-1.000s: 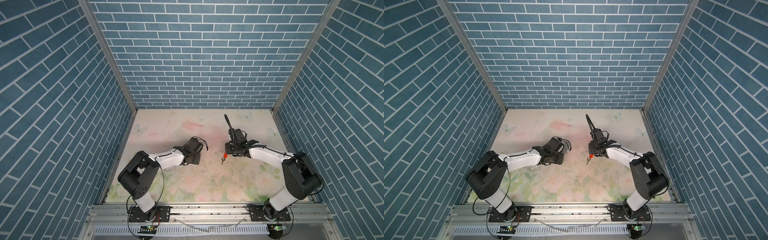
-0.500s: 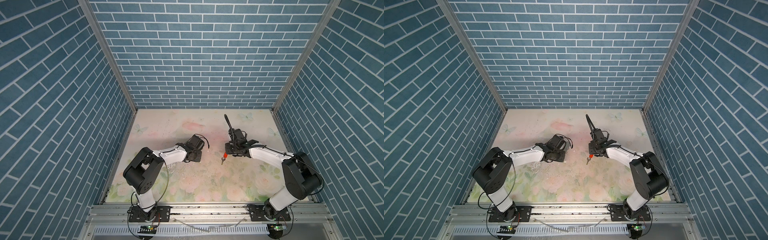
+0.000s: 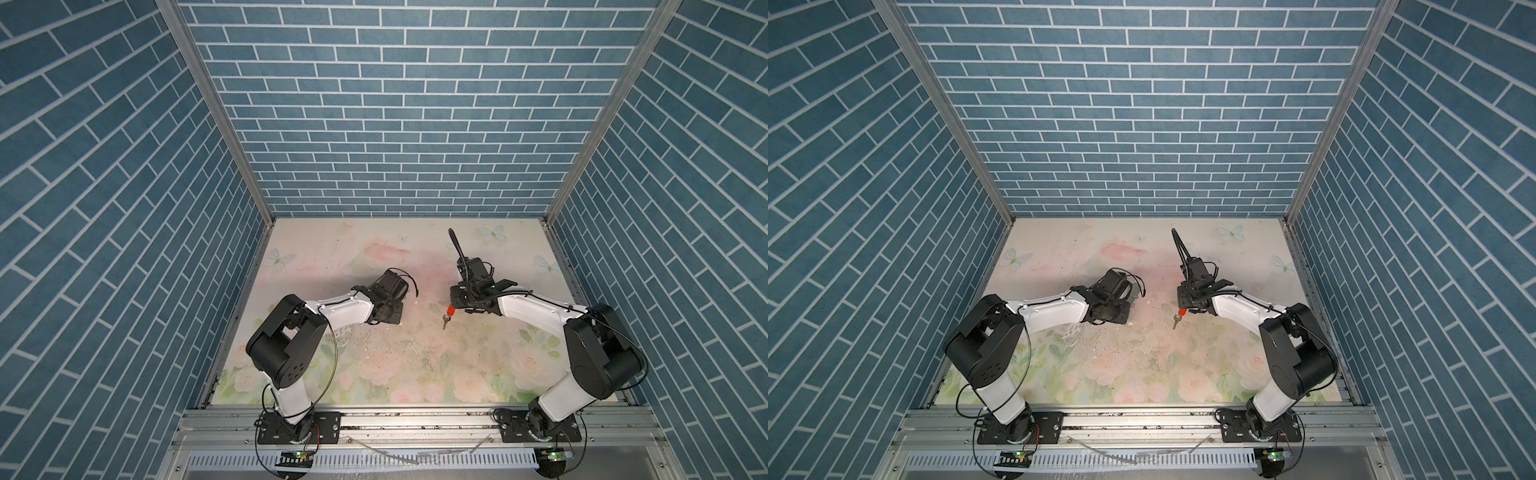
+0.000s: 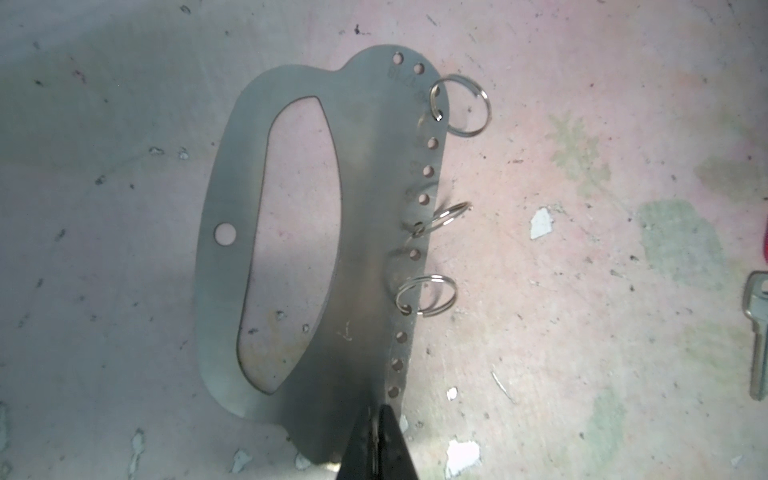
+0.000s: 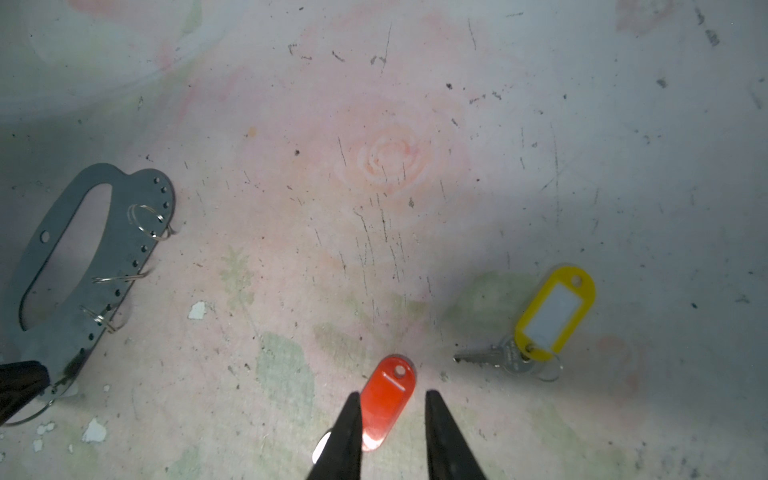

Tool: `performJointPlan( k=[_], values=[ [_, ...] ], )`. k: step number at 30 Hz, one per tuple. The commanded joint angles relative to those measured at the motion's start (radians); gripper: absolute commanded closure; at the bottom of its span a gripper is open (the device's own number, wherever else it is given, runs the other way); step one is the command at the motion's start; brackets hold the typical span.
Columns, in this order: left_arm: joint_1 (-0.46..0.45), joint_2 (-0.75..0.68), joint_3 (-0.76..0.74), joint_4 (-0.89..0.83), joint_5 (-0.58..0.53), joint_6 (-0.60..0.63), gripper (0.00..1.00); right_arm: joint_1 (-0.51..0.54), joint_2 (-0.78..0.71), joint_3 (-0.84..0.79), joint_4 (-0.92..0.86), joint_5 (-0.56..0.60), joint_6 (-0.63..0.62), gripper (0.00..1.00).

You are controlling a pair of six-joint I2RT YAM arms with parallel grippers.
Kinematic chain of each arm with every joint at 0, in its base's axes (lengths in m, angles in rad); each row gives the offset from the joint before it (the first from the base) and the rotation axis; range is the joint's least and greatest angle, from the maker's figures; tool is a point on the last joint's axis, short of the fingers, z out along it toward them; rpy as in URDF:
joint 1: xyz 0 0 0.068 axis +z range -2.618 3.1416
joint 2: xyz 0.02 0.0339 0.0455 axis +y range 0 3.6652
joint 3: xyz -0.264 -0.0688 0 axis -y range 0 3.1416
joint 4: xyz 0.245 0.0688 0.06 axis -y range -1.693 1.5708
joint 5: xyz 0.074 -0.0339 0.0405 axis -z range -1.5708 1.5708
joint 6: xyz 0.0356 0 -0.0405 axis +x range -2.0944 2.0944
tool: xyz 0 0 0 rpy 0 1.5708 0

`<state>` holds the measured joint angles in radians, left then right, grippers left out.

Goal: Put the keys on the keyring

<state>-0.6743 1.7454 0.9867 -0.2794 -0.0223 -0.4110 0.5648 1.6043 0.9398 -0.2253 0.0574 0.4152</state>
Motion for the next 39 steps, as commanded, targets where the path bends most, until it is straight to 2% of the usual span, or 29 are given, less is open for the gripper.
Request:
performJointPlan(
  k=[1,5,16,26,39],
  values=[
    [0.005,-0.029,-0.018,-0.013,-0.016,0.004,0.95,-0.002,0.003,0.01,-0.023,0.016,0.024,0.72],
    [0.005,-0.057,-0.049,0.021,-0.023,0.001,1.0,-0.002,0.004,0.012,-0.018,0.016,0.024,0.72],
    [0.004,-0.233,-0.175,0.147,-0.086,0.013,1.0,-0.002,0.008,0.021,0.001,-0.02,0.028,0.72],
    [-0.003,-0.446,-0.279,0.239,-0.145,0.06,1.0,0.001,-0.005,0.02,0.071,-0.12,0.042,0.72],
    [-0.032,-0.558,-0.285,0.307,-0.163,0.2,1.0,0.027,-0.081,-0.019,0.196,-0.288,0.009,0.72]
  ],
)
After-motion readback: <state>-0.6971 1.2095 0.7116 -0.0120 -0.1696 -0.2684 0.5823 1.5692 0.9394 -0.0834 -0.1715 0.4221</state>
